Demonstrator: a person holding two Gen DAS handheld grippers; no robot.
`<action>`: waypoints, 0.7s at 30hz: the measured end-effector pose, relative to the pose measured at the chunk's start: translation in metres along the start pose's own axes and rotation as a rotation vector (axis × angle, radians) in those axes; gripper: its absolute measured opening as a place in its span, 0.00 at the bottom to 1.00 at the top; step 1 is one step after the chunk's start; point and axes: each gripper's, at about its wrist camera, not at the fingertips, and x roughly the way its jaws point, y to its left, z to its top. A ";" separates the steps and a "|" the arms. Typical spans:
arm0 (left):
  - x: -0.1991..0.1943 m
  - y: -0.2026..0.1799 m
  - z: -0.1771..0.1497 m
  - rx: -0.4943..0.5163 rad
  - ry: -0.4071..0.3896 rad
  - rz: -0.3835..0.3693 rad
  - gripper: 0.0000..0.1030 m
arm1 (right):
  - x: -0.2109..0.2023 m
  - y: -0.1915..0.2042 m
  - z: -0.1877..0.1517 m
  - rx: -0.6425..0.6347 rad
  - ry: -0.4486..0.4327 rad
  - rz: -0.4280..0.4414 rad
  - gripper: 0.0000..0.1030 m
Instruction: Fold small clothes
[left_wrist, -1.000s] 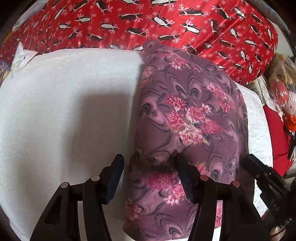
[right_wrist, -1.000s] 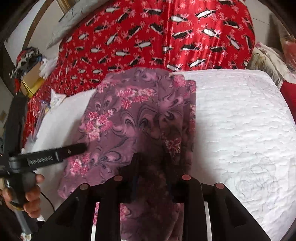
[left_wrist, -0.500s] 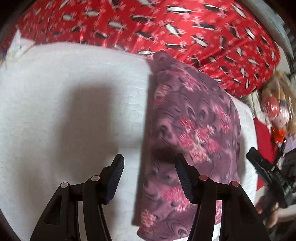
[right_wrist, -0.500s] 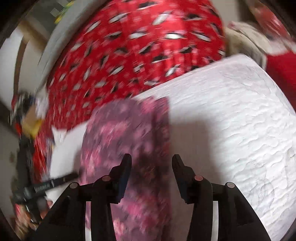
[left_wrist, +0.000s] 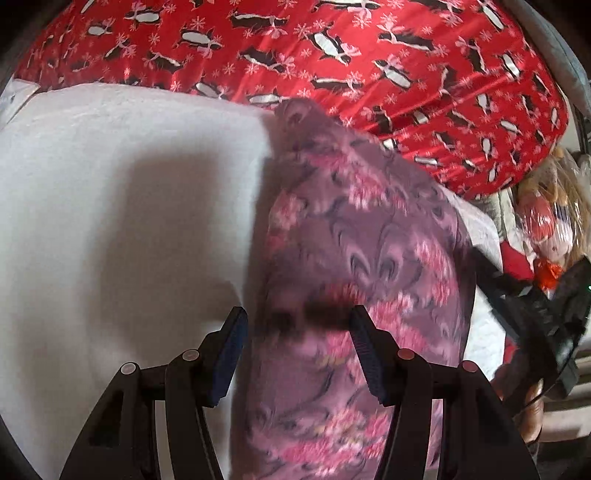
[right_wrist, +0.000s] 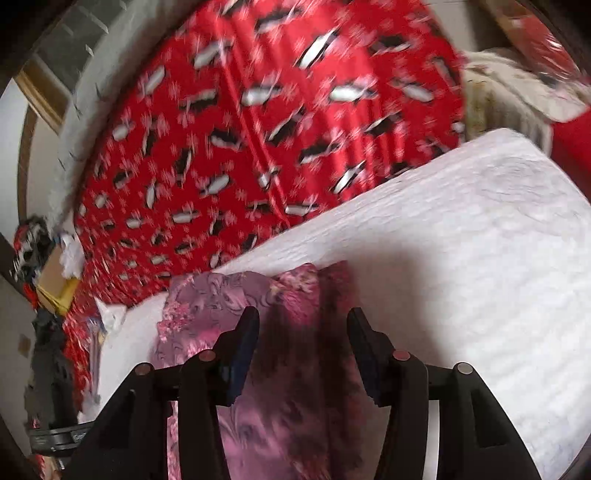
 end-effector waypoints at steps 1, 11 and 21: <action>0.000 0.000 0.005 -0.006 -0.007 0.004 0.54 | 0.006 0.003 0.002 -0.011 0.027 -0.013 0.44; 0.025 0.015 0.035 -0.127 -0.004 0.003 0.58 | 0.015 -0.015 0.005 0.042 -0.021 -0.018 0.11; 0.016 0.022 -0.010 -0.105 0.036 -0.065 0.56 | -0.015 0.012 -0.039 -0.204 0.033 0.100 0.29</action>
